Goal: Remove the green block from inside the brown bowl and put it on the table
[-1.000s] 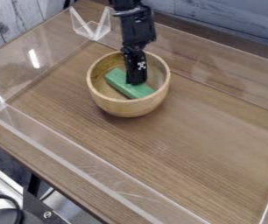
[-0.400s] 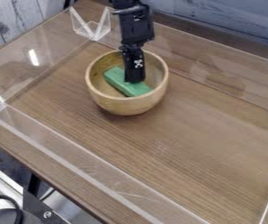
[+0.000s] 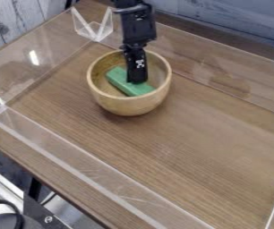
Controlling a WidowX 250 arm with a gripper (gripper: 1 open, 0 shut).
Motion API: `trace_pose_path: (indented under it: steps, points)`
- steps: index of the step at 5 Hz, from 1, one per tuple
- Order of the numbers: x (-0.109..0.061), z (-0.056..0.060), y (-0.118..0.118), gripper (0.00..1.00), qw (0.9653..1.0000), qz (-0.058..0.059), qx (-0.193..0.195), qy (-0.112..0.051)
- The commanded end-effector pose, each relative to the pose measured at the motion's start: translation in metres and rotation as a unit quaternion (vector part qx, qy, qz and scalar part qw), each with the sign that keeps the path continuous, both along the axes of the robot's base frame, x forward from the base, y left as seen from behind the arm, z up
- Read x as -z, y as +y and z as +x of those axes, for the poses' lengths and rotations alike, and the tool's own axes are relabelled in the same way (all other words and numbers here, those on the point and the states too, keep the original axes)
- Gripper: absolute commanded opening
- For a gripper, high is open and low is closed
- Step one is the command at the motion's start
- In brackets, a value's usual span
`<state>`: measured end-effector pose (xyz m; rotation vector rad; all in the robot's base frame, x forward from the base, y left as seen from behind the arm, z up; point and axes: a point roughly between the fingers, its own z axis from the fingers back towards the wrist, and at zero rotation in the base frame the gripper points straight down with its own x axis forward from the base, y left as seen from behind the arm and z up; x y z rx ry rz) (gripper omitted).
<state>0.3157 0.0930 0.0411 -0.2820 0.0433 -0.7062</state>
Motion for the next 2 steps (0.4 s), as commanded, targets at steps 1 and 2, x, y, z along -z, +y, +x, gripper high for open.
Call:
trace_pose_path:
  steps: [1,2]
  points:
    - [0.0148,-0.0093,0.0139,1.0,0.9999,0.002,0.0,0.011]
    - [0.0218,-0.0132,0.0138,1.0,0.9998,-0.002,0.017,0.012]
